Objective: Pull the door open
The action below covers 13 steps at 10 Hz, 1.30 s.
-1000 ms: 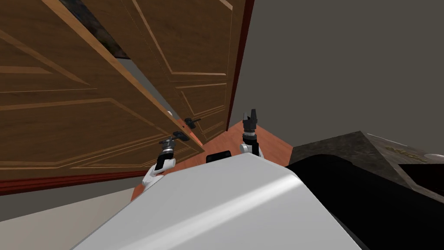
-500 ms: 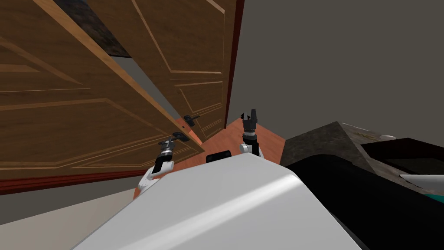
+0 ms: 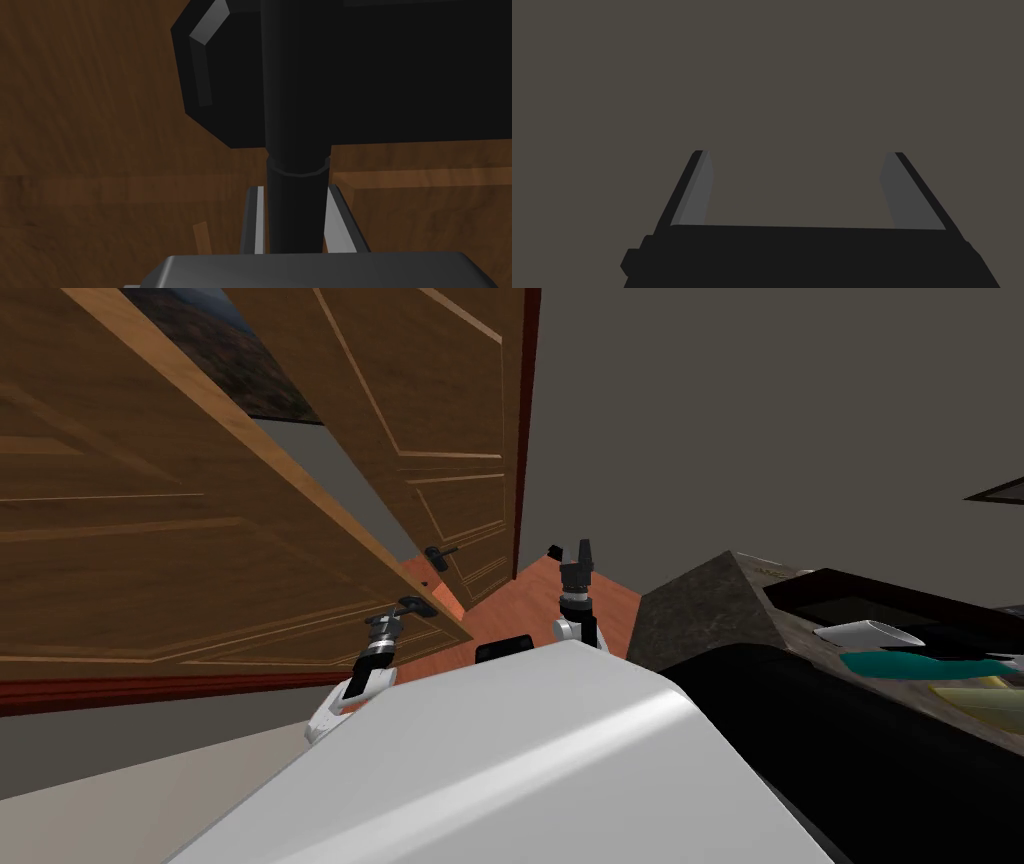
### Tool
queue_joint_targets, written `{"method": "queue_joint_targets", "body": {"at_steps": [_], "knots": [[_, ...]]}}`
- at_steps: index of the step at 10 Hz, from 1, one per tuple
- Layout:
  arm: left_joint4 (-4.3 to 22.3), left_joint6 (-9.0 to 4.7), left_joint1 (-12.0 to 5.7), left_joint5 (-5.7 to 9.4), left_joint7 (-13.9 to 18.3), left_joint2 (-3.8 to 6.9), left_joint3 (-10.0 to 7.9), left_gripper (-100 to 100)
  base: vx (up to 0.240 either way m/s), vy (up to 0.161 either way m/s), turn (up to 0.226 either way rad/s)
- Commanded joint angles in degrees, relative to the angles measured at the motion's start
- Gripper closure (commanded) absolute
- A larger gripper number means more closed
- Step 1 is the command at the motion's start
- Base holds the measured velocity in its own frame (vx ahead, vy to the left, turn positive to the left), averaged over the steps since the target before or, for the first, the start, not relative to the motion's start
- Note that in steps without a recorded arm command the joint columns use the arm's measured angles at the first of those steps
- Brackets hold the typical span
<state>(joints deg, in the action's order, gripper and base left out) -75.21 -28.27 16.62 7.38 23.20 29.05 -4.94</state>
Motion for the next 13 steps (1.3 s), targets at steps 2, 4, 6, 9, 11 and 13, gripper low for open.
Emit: {"method": "queue_joint_targets", "body": {"at_steps": [2, 4, 6, 9, 11, 13], "knots": [[-0.2, -1.68, 1.60, -0.08, 1.0, 0.98, 0.78, 100, -0.153, 0.049, -0.105], [-0.5, -3.23, 2.91, -0.10, 1.9, 1.98, 1.37, 100, -0.246, 0.069, -0.183], [-0.9, -5.31, 4.66, -0.14, 3.1, 3.33, 2.16, 100, -0.271, 0.066, -0.175], [-1.4, -7.70, 6.68, -0.18, 4.5, 4.89, 3.06, 100, -0.218, 0.080, -0.159], [-0.4, -8.50, 6.90, -0.22, 4.8, 5.37, 3.07, 100, -0.129, 0.033, -0.074], [0.0, -10.24, 7.61, -0.33, 5.7, 6.31, 3.53, 100, -0.238, 0.089, -0.180]]}}
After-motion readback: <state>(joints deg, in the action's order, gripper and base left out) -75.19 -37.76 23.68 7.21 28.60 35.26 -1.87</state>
